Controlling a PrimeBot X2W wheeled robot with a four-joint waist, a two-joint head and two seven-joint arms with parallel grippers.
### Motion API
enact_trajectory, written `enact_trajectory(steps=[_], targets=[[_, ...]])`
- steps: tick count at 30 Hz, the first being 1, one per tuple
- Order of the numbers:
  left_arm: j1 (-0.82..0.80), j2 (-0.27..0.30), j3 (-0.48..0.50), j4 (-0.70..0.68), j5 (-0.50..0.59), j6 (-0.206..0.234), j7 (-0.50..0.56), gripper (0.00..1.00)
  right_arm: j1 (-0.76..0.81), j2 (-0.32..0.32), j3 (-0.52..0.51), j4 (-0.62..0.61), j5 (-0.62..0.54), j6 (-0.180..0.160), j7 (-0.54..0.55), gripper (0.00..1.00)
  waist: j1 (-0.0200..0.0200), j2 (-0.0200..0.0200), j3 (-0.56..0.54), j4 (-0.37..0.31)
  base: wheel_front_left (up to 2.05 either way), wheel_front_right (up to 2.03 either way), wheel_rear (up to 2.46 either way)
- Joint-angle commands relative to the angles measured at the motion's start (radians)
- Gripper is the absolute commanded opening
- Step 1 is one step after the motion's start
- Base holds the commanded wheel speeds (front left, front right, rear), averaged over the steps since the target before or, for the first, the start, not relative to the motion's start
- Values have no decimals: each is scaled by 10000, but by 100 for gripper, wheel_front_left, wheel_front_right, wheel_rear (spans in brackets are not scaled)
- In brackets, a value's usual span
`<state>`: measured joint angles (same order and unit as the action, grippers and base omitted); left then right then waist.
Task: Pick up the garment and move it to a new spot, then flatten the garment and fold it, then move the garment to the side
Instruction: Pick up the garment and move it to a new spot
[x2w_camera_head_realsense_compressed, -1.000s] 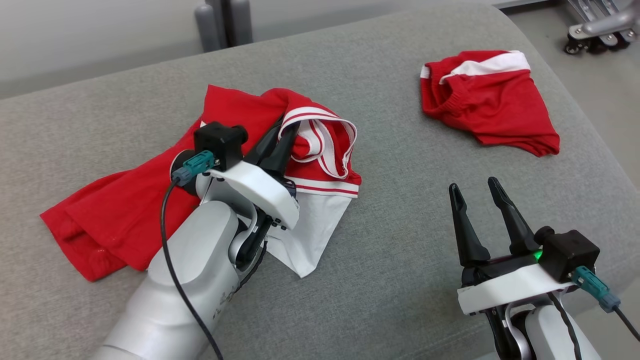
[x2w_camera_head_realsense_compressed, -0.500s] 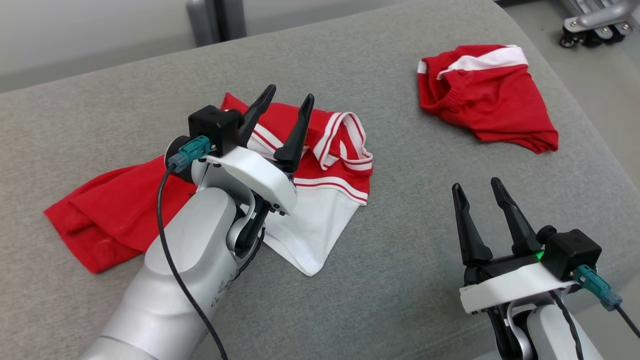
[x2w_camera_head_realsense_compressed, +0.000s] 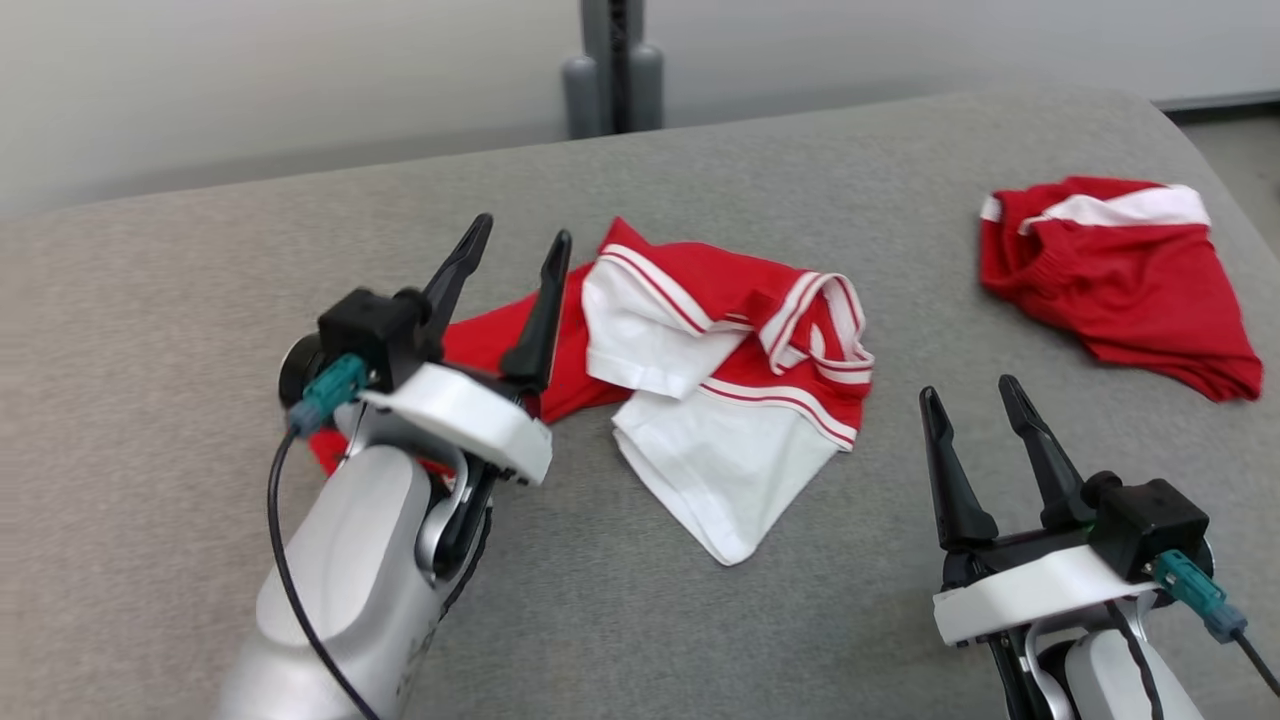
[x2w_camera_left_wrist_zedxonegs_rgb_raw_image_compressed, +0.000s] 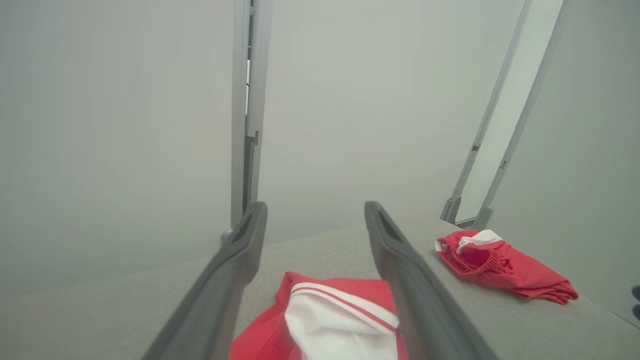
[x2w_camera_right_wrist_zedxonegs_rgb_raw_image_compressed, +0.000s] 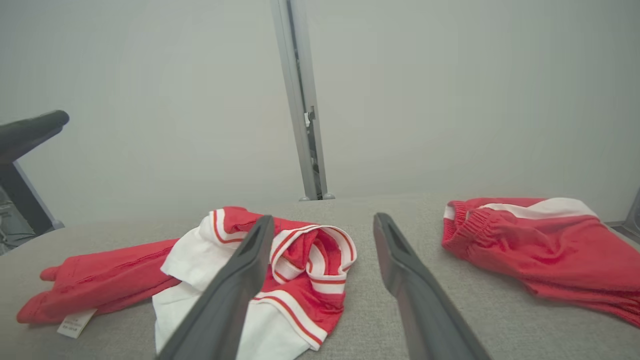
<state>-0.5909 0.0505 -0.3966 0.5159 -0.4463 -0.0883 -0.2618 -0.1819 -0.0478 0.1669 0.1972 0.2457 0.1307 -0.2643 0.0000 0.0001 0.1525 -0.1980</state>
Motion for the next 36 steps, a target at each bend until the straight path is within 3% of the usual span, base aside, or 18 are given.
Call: enact_trajectory(steps=[1,9,19,36], targets=[[294,67,162,-117,248,-41,-38,100,106,-53,-19,-52,-51,3,2,100,0,-1,-369,528,0,0,0],[2211,142,1794,-1330,1439,-139,-37,100,365,-59,-177,-101,-232,3,2,100,0,-1,-726,1417,0,0,0],[4360,32,3054,-2160,2053,-101,-39,100,709,-56,-311,-68,-336,3,2,100,0,-1,-1062,1865,0,0,0],[5086,19,2632,-2581,1473,410,-39,100,789,-56,-199,38,-360,3,2,100,0,-1,-1048,1791,0,0,0]])
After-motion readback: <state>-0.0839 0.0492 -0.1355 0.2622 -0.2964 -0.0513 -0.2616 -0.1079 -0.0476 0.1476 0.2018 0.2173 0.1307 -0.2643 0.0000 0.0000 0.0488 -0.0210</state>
